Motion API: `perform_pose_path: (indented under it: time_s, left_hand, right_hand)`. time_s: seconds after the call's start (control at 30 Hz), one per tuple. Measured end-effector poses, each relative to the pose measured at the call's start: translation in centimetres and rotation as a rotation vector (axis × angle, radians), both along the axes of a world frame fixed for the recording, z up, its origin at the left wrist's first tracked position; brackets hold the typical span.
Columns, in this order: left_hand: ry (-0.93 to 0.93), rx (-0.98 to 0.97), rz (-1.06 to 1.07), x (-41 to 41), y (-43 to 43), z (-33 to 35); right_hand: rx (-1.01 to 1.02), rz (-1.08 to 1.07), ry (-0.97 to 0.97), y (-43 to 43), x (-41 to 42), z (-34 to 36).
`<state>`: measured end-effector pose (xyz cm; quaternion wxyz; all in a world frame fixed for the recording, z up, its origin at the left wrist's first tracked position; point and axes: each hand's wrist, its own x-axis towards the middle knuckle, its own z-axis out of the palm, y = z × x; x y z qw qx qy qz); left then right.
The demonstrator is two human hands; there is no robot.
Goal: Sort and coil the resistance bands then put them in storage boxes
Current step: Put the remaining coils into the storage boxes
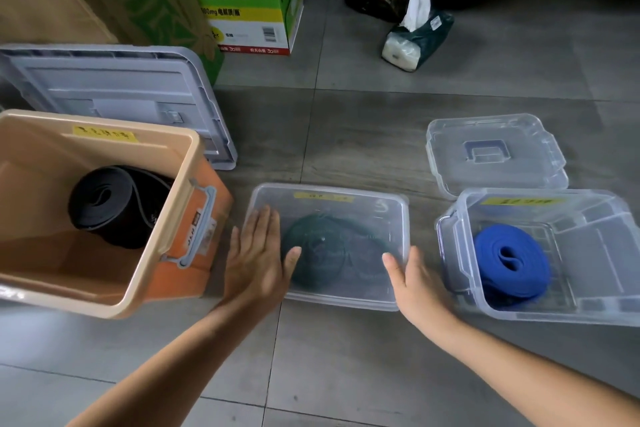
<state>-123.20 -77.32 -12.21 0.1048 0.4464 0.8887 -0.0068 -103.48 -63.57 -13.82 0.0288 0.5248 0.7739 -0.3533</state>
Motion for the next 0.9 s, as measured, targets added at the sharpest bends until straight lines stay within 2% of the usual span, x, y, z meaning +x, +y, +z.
perform_pose_path:
  time_s: [0.13, 0.2, 0.3, 0.37, 0.43, 0.53, 0.67, 0.77, 0.83, 0.9]
  left_hand:
    - [0.025, -0.105, 0.003, 0.3, 0.4, 0.5]
    - [0.032, -0.147, 0.011, 0.2, 0.8, 0.6]
    - [-0.026, -0.102, 0.099, 0.6, 2.0, 1.4]
    - [-0.061, -0.026, 0.047, 2.2, 3.5, 2.1]
    - [-0.072, 0.032, -0.039, 4.5, 5.8, 2.9]
    - [-0.127, 0.084, -0.168, 8.3, 10.3, 4.1]
    - [-0.366, 0.135, -0.263, 12.3, 15.5, 5.8]
    - [-0.384, 0.066, -0.304, 14.1, 17.3, 5.5]
    - [-0.384, 0.009, -0.288, 14.5, 17.9, 4.9]
    - [-0.434, -0.007, -0.249, 14.5, 18.1, 4.3]
  right_hand:
    - [-0.034, 0.035, -0.094, 0.2, -0.7, 1.7]
    - [-0.068, 0.09, -0.217, 0.7, -1.1, 3.3]
    - [0.005, 0.343, -0.371, 2.2, -1.2, 6.4]
    - [0.09, 0.472, -0.3, 3.5, -0.7, 8.7]
    - [0.208, 0.492, -0.203, 5.6, 0.2, 10.7]
    - [0.37, 0.422, -0.19, 10.0, 3.2, 12.2]
    - [0.371, 0.289, -0.357, 16.4, 10.1, 10.9]
    - [0.425, 0.162, -0.432, 19.3, 15.1, 8.8]
    - [0.425, 0.093, -0.389, 20.4, 17.2, 7.4]
    - [0.384, -0.034, -0.216, 21.4, 17.5, 6.3]
